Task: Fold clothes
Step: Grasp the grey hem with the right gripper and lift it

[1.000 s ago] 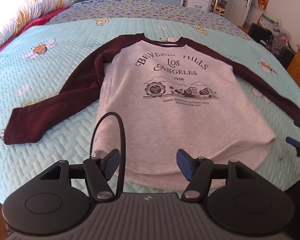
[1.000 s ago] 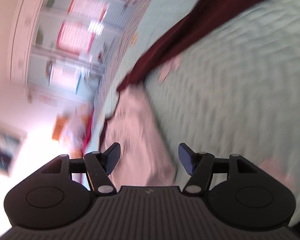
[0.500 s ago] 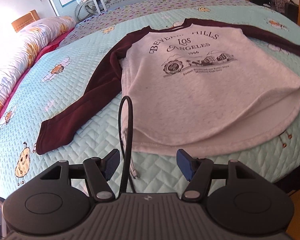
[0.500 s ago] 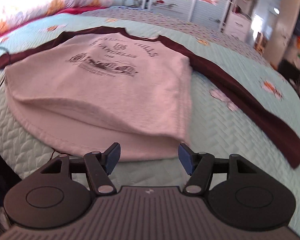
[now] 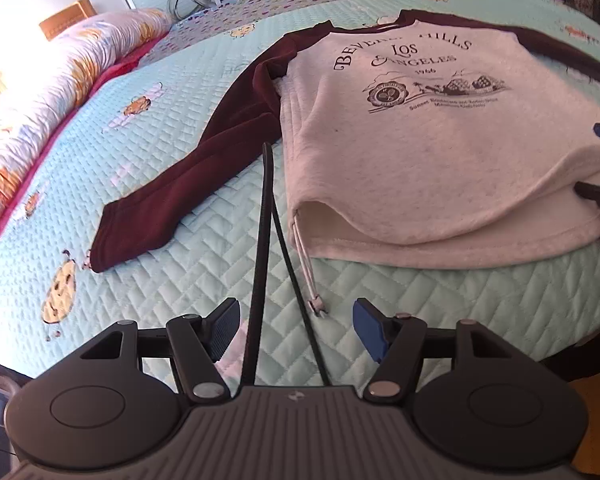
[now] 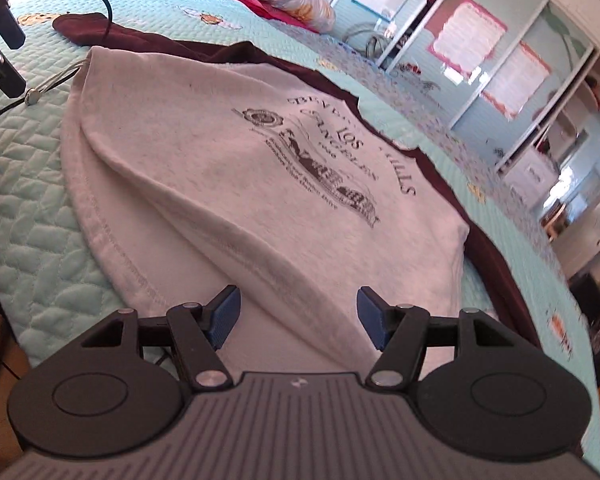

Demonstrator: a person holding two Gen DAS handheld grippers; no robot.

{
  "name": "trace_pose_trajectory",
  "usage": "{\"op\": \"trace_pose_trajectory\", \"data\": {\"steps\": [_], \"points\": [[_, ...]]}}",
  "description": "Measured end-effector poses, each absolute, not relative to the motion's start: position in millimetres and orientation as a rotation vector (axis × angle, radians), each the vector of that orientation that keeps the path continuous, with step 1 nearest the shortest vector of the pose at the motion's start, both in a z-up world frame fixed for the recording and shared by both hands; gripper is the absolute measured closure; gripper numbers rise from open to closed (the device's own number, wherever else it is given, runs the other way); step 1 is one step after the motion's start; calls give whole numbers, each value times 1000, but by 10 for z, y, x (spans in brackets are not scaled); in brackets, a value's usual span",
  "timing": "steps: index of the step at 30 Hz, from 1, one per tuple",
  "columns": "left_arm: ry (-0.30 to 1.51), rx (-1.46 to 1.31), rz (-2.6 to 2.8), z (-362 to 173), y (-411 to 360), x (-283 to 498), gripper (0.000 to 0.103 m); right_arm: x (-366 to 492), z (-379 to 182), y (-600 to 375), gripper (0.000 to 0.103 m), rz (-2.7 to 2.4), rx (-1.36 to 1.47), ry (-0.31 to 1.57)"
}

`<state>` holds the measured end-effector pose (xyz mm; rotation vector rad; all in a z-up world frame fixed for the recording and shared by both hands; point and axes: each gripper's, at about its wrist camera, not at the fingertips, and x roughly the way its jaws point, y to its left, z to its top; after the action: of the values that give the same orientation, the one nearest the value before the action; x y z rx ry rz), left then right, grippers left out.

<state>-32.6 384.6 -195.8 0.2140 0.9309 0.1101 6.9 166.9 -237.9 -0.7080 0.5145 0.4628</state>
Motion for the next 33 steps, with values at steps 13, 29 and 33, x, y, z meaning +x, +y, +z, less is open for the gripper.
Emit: {"op": "trace_pose_trajectory", "data": {"steps": [13,29,33], "points": [[931,196,49,-1948,3755,-354,37,107,-2450,1722,81,492,-723,509],[907,202,39,-1860,3759,-393,37,-300,-2309,1297,63,450,-792,455],[931,209,50,-1938,3805,-359,37,-135,-2160,952,60,335,-676,510]]}}
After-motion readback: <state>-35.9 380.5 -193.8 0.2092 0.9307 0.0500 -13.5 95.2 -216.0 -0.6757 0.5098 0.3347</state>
